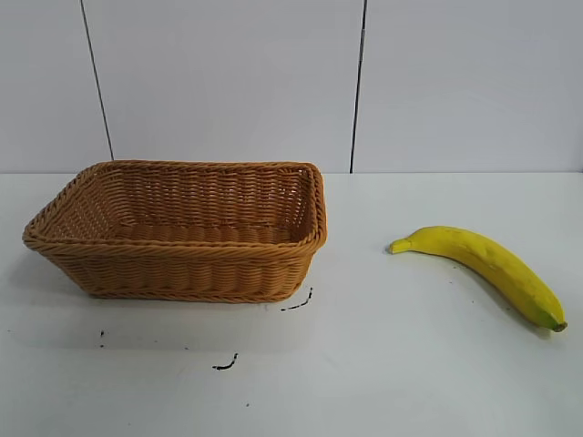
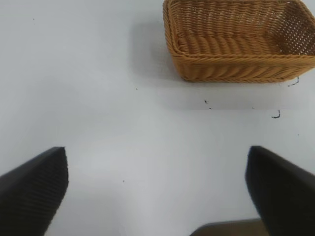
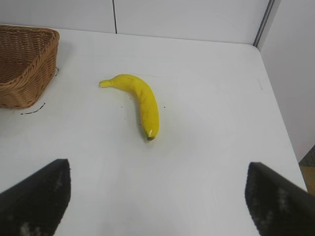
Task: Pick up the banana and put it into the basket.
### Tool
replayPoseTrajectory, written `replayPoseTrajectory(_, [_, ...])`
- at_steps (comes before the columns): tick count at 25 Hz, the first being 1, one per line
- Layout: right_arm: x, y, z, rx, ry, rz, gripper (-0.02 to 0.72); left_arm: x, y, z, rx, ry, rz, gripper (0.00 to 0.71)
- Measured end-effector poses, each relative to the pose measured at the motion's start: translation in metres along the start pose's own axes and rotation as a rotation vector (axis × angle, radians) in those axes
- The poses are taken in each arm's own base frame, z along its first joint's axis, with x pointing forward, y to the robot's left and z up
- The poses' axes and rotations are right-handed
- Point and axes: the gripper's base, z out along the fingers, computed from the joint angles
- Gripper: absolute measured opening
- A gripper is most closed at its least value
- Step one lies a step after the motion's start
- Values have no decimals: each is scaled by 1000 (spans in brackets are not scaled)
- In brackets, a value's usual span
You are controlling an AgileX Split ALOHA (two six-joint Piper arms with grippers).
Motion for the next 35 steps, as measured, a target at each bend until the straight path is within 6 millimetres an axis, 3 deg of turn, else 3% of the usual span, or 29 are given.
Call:
replayPoseTrajectory(12, [-3,0,-1,0,4,4,689,0,0,0,0,0,0,695])
replayPoseTrajectory(17, [-42,-1,3,0,68,28,689,0,0,0,0,0,0,695])
replayPoseTrajectory(20, [-73,-1,18,0,145,28,689,0,0,0,0,0,0,695])
replayPoseTrajectory(22, [-102,-2,43,-1,236,28,689,0,0,0,0,0,0,695])
replayPoseTrajectory(27, [-138,-2,92,-5,377,11,689,0,0,0,0,0,0,695])
replayPoseTrajectory(35, [-166,-3,194,-37,643,-72,689,0,0,0,0,0,0,695])
